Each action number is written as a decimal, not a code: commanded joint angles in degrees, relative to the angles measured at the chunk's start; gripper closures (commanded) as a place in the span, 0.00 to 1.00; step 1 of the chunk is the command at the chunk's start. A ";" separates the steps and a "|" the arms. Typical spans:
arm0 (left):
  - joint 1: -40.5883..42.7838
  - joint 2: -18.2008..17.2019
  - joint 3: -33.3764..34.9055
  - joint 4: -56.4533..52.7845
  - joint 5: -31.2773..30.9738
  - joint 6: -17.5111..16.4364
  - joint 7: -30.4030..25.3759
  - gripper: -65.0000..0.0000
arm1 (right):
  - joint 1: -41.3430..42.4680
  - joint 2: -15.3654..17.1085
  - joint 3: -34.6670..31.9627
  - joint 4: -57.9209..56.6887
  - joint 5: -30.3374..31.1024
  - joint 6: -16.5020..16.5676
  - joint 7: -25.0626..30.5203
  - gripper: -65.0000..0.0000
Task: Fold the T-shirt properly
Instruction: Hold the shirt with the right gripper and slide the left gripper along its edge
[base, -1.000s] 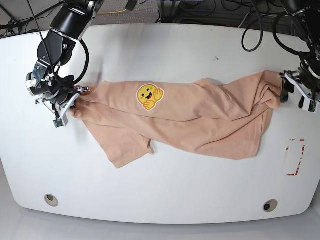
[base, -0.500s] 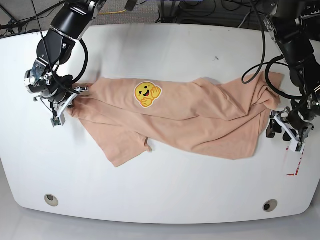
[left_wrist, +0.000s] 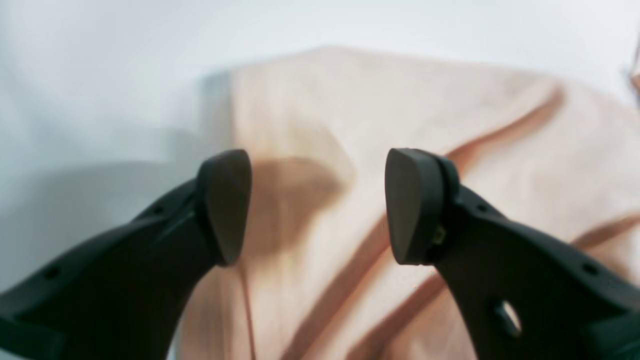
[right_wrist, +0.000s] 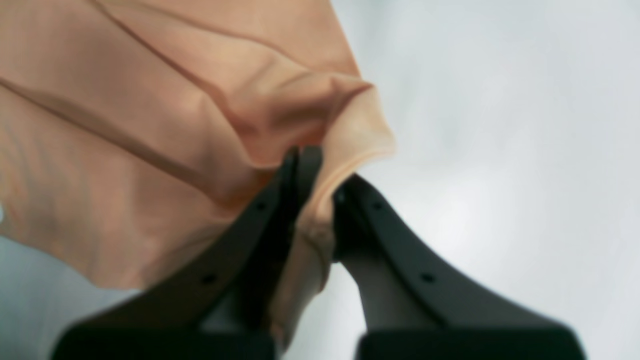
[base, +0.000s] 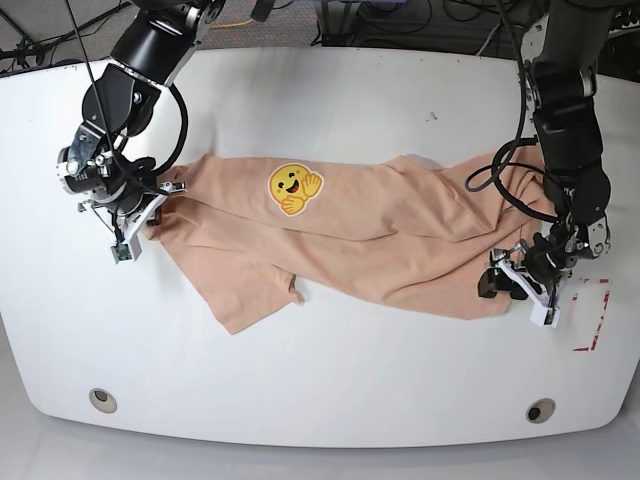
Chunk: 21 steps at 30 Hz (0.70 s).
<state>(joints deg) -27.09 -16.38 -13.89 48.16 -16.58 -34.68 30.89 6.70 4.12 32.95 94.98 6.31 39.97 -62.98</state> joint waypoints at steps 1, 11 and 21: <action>-3.02 0.43 0.57 -2.49 0.01 0.35 -2.98 0.39 | 1.08 0.76 0.06 1.15 0.33 0.03 1.13 0.99; -5.22 1.92 2.33 -11.19 3.70 4.92 -9.66 0.39 | 1.08 1.20 0.06 1.15 0.33 0.03 0.96 0.99; -4.95 4.03 4.00 -12.95 3.79 5.01 -9.93 0.44 | 1.08 1.20 0.06 1.15 0.33 0.03 0.96 0.99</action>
<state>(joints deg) -31.14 -12.80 -10.07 34.79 -13.10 -29.54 19.51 6.66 4.64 33.01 94.98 6.17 39.99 -63.11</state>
